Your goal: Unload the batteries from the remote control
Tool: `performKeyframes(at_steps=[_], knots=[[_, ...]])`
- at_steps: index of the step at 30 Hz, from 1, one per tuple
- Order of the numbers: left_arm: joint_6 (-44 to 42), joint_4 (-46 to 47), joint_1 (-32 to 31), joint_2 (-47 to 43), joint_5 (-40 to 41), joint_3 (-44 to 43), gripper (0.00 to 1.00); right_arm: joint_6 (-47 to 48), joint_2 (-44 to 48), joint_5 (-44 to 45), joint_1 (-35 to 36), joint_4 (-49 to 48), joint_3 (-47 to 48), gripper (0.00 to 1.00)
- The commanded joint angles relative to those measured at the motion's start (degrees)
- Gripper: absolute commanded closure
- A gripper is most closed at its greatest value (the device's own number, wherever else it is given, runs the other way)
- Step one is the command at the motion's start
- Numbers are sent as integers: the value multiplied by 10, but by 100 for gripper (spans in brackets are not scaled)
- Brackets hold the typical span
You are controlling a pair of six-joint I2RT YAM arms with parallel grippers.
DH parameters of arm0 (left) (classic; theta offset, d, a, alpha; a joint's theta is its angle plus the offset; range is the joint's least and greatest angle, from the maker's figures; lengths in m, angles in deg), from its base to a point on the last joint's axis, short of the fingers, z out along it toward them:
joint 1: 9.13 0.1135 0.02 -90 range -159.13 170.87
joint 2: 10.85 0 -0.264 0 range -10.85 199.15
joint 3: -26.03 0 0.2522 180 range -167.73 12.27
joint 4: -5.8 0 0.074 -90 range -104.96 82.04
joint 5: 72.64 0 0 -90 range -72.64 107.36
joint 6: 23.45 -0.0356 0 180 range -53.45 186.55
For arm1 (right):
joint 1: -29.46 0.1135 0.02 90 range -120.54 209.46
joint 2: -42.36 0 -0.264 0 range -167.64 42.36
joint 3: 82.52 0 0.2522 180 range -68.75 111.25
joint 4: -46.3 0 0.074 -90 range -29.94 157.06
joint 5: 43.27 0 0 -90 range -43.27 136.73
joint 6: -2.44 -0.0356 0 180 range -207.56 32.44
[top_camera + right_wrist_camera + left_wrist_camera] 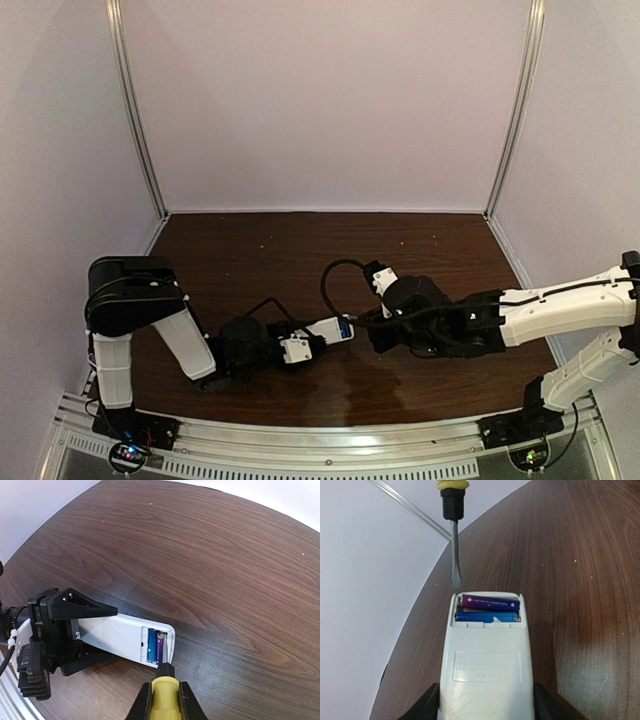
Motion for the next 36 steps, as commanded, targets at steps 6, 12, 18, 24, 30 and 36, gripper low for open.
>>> performKeyframes(at_steps=[6, 12, 18, 24, 30, 36], knots=[[0, 15, 4, 10, 3, -5, 100, -5, -14, 27, 1, -18, -5, 100], [1, 8, 3, 8, 4, -8, 100, -6, -25, 33, 1, -20, -5, 100], [2, 4, 3, 9, 6, -10, 100, -6, -35, 30, 1, -21, -6, 100], [2, 2, 4, 10, 7, -12, 100, -8, -32, 26, 1, -24, -8, 100], [2, 3, 3, 10, 7, -12, 100, -6, -40, 11, 0, -41, -6, 100], [2, 6, 4, 10, 6, -10, 100, -5, -55, 5, -3, -53, -5, 100]])
